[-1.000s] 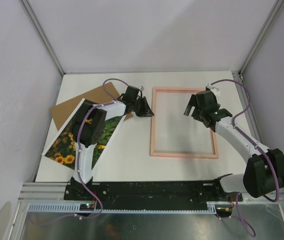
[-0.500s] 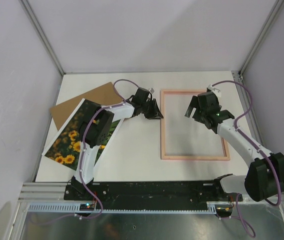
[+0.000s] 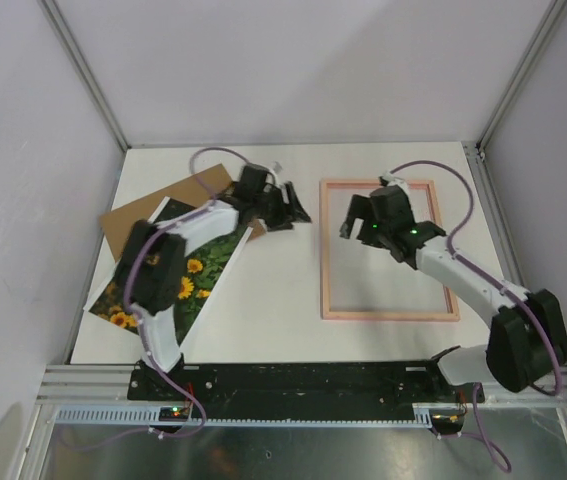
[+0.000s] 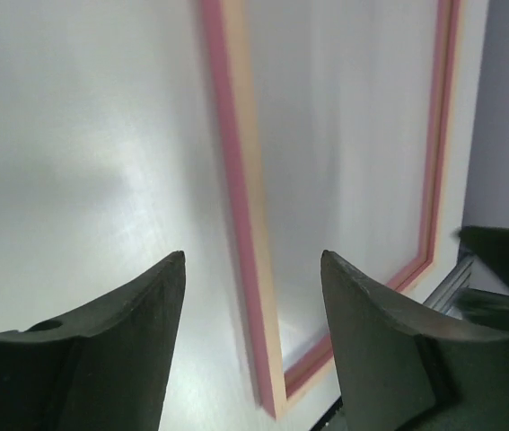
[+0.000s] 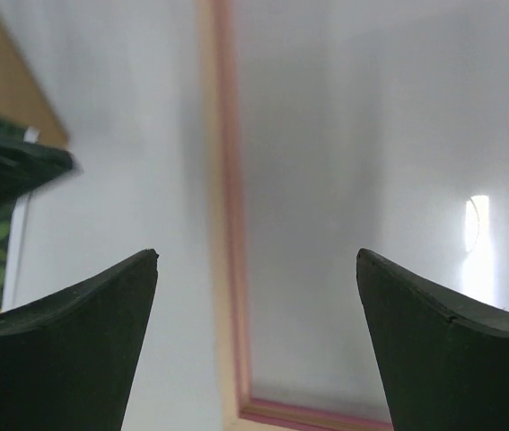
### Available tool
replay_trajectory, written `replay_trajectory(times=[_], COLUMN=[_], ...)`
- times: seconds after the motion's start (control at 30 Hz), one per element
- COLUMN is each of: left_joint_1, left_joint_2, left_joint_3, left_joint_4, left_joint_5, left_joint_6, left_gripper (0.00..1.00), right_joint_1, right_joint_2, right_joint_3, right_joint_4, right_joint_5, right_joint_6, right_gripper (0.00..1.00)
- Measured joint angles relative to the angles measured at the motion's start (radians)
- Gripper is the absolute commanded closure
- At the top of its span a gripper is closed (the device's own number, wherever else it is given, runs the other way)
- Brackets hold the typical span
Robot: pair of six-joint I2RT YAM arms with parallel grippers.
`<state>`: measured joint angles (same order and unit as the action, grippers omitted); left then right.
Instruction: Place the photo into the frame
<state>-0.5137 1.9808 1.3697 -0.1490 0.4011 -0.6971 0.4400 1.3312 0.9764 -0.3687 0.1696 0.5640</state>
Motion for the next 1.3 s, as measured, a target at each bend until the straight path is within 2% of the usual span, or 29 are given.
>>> replay_trajectory(times=[0.1, 0.23, 0.4, 0.53, 0.73, 1.0, 1.3], left_joint_1=[0.13, 0.413, 0.698, 0.813, 0.869, 0.891, 0.9], left_joint_2=[-0.213, -0.417, -0.431, -0.381, -0.262, -0.17, -0.057], left_joint_3=[-0.141, -0.278, -0.334, -0.323, -0.257, -0.165, -0.078], left_joint_4=[-0.015, -0.03, -0.084, -0.11, -0.123, -0.124, -0.112], left_joint_5=[-0.026, -0.114, -0.2, -0.235, -0.261, -0.333, -0.409], left_joint_6=[0.001, 0.023, 0.06, 0.086, 0.094, 0.071, 0.069], left_gripper=[0.34, 0.34, 0.34, 0.34, 0.34, 0.34, 0.34], right_joint_1=[0.095, 0.209, 0.306, 0.344, 0.363, 0.38, 0.388], right_joint_2=[0.101, 0.279, 0.492, 0.616, 0.731, 0.851, 0.913], right_joint_3=[0.024, 0.088, 0.181, 0.242, 0.294, 0.38, 0.449], right_joint_4=[0.078, 0.203, 0.388, 0.52, 0.661, 0.731, 0.765], right_joint_5=[-0.056, -0.145, -0.269, -0.34, -0.35, -0.315, -0.309], right_joint_6=[0.021, 0.059, 0.122, 0.187, 0.259, 0.318, 0.349], right_gripper=[0.03, 0.03, 0.03, 0.03, 0.03, 0.03, 0.03])
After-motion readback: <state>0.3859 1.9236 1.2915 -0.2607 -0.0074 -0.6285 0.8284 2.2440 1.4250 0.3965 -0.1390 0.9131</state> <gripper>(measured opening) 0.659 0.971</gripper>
